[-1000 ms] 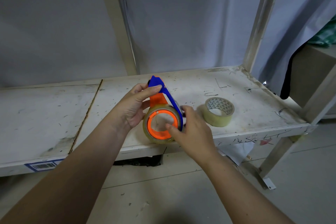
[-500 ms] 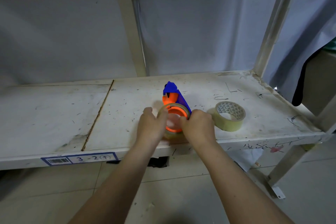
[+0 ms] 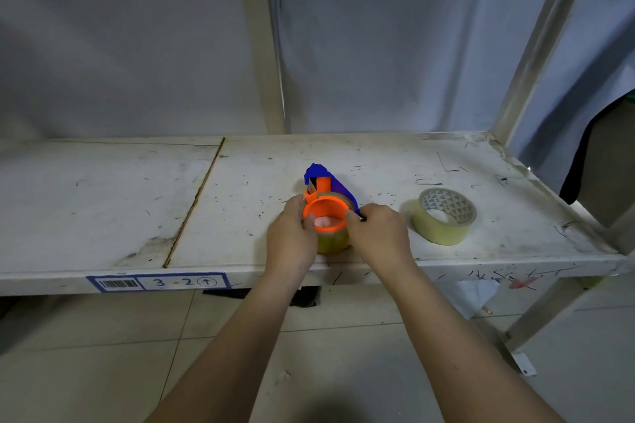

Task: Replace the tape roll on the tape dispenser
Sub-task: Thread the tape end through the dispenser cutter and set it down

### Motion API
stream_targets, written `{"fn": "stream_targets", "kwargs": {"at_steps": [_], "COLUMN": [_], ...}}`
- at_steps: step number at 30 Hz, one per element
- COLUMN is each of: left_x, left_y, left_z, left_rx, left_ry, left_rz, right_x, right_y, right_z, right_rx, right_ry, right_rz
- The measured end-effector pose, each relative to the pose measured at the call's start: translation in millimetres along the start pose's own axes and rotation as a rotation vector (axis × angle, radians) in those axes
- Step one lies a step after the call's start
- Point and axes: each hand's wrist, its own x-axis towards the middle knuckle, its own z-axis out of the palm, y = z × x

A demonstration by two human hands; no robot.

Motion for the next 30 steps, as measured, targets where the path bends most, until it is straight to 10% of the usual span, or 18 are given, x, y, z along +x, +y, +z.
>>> {"fn": "stream_targets", "kwargs": {"at_steps": [30], "left_x": [-12], "left_y": [5], "left_z": [6], "left_rx": [0.109], "left_ry": [-0.077], "left_rz": [0.081], "right_x": [-20], "right_y": [14], "right_z": [-23], "right_rx": [0.043], "right_ry": [-0.059], "right_rz": [0.085]}}
